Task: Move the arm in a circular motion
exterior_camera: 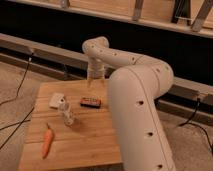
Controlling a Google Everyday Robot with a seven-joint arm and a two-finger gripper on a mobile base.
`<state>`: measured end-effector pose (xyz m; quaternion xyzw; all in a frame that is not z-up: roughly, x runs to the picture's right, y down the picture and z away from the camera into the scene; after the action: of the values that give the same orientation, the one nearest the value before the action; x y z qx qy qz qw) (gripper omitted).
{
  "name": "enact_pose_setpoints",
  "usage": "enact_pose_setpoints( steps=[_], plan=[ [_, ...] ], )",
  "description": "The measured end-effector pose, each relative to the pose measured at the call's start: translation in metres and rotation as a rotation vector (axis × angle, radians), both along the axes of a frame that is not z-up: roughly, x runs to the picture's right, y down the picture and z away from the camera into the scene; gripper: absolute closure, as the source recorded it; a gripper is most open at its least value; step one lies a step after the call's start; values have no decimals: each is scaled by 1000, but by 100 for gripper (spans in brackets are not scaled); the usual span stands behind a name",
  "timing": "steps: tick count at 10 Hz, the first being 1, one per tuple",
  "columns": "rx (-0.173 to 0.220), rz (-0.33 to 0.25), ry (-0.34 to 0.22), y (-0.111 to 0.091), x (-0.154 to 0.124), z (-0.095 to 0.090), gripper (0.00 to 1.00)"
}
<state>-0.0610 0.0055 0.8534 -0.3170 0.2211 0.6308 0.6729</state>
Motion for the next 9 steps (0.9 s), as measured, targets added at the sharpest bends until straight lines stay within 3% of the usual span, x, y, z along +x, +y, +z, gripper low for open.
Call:
enact_pose_setpoints(
  steps=[2, 5, 7, 9],
  plan=[
    [-31, -10, -20, 21, 4, -16, 35],
    [-90, -58, 6, 51, 33, -42, 35],
    [-110, -90, 38, 62, 53, -57, 35],
    [-113, -104, 45, 65, 56, -61, 35]
  ],
)
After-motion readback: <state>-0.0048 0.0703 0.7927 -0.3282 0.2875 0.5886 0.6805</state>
